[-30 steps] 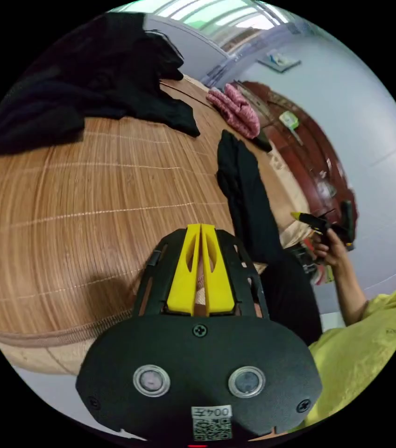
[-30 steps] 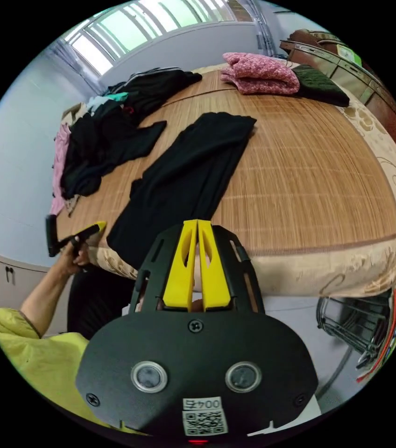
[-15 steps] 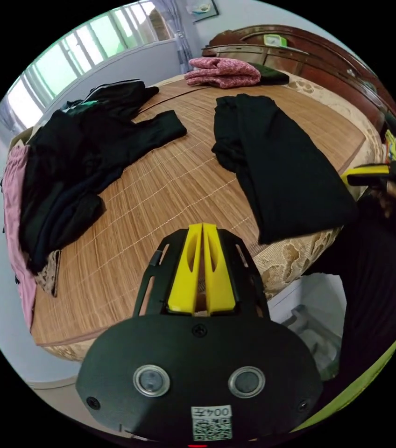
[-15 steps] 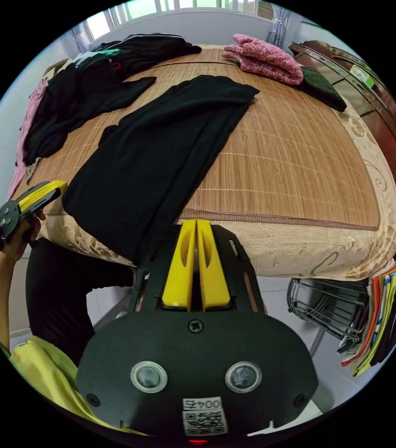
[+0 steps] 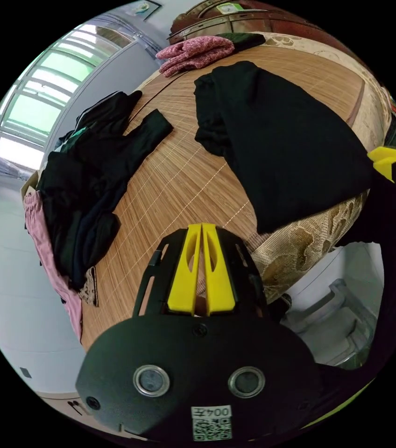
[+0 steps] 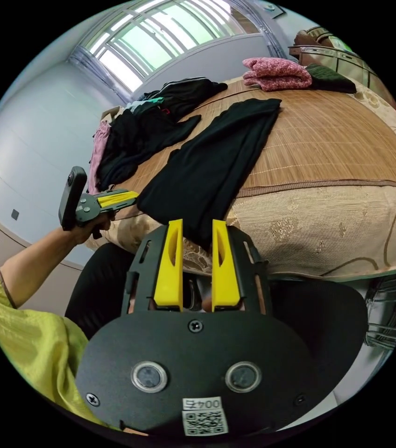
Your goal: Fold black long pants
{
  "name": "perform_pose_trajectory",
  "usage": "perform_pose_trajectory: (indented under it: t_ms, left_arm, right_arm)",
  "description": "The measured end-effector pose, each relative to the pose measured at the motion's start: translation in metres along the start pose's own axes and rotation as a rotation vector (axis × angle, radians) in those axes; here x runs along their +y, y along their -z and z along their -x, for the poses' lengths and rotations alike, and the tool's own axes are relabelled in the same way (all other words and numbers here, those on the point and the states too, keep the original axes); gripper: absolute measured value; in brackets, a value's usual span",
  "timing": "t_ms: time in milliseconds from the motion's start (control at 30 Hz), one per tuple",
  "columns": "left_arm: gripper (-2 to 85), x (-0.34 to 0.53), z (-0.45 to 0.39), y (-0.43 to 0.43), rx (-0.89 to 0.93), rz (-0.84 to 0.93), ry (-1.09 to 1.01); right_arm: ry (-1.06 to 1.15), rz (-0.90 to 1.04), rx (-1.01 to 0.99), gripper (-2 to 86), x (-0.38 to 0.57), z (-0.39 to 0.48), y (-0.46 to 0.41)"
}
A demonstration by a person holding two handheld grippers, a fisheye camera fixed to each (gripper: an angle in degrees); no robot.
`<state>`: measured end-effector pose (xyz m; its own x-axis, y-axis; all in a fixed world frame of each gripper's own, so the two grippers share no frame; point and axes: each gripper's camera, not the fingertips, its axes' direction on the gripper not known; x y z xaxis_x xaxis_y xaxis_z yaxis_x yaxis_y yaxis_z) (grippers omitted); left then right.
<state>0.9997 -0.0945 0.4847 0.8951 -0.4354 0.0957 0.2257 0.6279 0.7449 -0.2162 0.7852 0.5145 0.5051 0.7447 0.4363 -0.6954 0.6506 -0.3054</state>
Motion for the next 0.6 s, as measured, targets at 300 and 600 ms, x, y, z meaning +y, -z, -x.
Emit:
perform_pose_trajectory:
  t_ms: [300, 600]
  left_arm:
    - [0.6, -0.016, 0.019, 0.041, 0.008, 0.001, 0.003]
    - [0.4, -0.018, 0.048, 0.062, 0.033, -0.004, 0.017]
  right_arm:
    - [-0.007, 0.033, 0.016, 8.4, 0.056, 0.011, 0.001]
    - [-0.017, -0.025, -0.007, 0.9, 0.119, 0.028, 0.022]
